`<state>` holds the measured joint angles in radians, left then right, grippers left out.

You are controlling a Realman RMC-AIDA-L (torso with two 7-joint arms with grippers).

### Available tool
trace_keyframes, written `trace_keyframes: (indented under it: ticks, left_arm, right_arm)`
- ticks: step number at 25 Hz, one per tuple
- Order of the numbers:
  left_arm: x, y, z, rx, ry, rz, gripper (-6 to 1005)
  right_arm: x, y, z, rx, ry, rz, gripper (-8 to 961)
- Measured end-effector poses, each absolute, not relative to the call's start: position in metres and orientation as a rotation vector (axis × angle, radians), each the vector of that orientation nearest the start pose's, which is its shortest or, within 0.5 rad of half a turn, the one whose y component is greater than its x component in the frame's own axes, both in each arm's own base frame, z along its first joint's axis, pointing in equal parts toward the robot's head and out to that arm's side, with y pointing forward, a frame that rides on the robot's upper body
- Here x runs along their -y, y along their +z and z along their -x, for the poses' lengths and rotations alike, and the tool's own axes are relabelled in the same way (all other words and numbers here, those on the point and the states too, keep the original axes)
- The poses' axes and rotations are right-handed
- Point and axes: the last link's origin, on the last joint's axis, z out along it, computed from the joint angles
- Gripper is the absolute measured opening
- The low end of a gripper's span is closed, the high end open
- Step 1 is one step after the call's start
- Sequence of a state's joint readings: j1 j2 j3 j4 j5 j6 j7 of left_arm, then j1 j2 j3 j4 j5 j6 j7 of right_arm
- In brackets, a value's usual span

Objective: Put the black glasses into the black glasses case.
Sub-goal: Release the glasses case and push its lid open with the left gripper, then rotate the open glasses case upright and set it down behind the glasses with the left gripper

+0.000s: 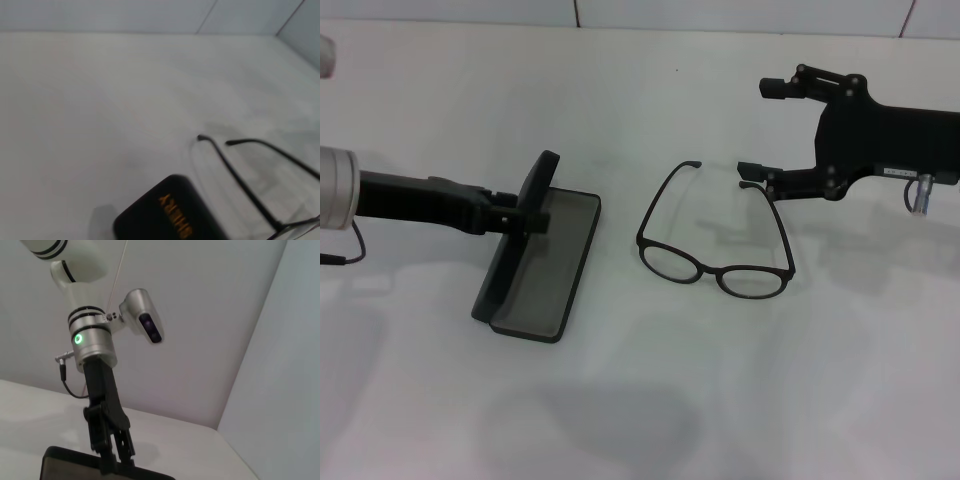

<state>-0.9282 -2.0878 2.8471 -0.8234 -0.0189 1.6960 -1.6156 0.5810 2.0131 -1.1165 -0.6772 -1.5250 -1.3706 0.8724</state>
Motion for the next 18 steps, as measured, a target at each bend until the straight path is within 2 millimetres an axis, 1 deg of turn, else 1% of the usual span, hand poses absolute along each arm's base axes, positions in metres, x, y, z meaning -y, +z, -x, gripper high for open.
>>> trace_keyframes:
  ticks: [6,12,18]
  left_arm:
    - [-0.361,0.028,0.28,1.18,-0.179,2.607,689]
    - [-0.367,0.028,0.276,1.175,-0.167,2.597,677]
    - [-0.37,0.031,0.275,1.155,-0.164,2.594,570]
  right_arm:
    - [-0.371,0.0,-0.198,0.287,0.686,2.612,869]
    - [-0.371,0.0,-0.199,0.284,0.681,2.61,870]
    - [-0.371,0.0,-0.2,0.279,0.68,2.606,870]
